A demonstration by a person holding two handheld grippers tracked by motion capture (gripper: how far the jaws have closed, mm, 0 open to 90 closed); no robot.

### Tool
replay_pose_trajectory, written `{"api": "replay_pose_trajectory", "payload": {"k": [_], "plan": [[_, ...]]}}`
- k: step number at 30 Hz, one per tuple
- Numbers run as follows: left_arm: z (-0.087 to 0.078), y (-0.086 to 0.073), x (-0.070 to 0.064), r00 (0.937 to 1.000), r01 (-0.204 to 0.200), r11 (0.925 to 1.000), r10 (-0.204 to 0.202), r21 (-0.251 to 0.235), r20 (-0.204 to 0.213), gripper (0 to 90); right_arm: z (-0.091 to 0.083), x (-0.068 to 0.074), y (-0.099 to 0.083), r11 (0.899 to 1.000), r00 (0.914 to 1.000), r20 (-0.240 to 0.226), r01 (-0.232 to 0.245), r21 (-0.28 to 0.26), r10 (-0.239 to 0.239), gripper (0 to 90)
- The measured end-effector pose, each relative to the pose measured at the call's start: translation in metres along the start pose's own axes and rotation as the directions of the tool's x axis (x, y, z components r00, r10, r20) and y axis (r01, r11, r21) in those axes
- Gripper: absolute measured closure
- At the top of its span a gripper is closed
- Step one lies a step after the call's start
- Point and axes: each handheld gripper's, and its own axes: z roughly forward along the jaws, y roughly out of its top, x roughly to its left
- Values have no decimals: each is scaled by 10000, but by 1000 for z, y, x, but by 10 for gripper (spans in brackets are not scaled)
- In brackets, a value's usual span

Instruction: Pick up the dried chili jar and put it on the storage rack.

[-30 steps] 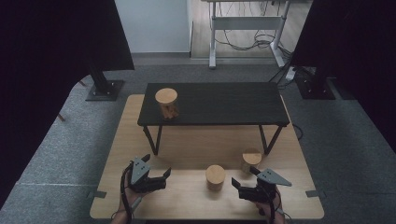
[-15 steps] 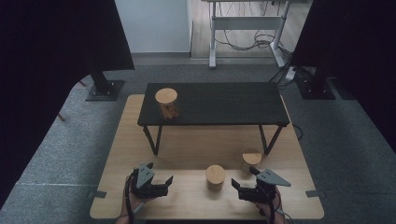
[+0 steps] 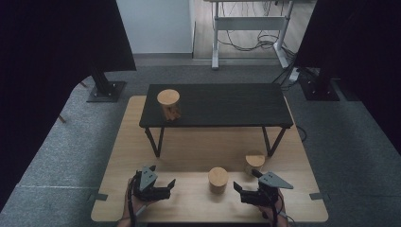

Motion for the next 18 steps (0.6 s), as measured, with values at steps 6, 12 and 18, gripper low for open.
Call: {"api": "replay_pose_trajectory", "payload": {"k": [6, 12, 18], "plan": [[0, 0, 0, 10000, -64, 10000, 64, -18, -11, 66, -3, -1, 2, 9999, 10000, -68, -13, -127, 12, 63], [1, -2, 1, 10000, -2, 10000, 2, 9, 32, 66, -6, 0, 4, 9997, 9989, -467, 68, -251, -80, 64], [2, -2, -1, 10000, -64, 10000, 64, 39, 73, 65, -6, 6, 5, 9988, 9958, -799, 419, -234, -436, 54]]}}
